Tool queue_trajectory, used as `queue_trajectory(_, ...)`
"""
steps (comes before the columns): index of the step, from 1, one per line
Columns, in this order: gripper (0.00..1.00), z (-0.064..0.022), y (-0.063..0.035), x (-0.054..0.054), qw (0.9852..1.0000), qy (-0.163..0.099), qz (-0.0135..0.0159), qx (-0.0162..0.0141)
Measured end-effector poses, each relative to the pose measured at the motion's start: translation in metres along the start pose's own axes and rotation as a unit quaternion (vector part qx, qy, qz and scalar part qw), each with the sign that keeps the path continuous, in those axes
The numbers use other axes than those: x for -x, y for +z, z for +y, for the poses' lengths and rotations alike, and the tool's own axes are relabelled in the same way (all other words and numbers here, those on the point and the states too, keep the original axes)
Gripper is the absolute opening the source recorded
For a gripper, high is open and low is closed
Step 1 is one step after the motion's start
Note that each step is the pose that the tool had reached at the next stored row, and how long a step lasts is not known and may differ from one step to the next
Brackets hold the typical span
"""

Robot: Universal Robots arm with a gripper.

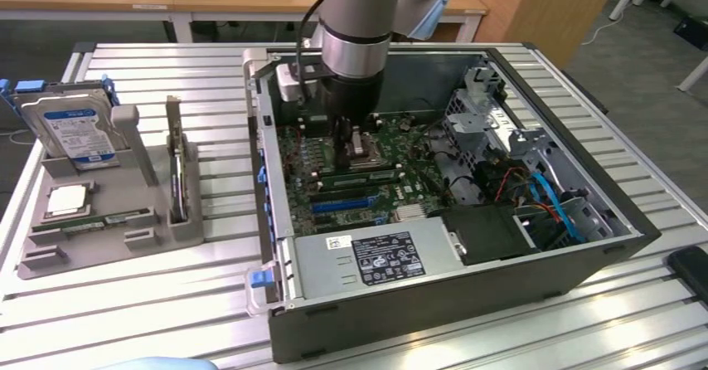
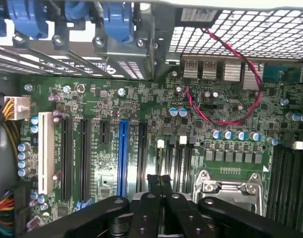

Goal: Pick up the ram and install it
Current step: 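Press down the ram until it locks into place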

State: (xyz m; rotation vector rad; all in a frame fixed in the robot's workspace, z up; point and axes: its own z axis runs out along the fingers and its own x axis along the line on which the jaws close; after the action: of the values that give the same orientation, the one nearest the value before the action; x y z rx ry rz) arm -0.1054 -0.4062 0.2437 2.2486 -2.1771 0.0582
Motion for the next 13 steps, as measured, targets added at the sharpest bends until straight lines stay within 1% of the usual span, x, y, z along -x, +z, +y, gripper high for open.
queue_trajectory(3,0.10,-0.0026,-0.0042,0.000,1.0000,0.000,-0.0020,0.0006)
queue_trajectory(6,0.10,-0.0064,-0.0083,0.000,1.0000,0.000,-0.0051,0.0012)
queue_trajectory(11,0.10,-0.0141,-0.0149,-0.001,0.9999,0.000,-0.0113,0.0026)
queue_trajectory(13,0.10,-0.0174,-0.0180,-0.001,0.9999,0.000,-0.0142,0.0033)
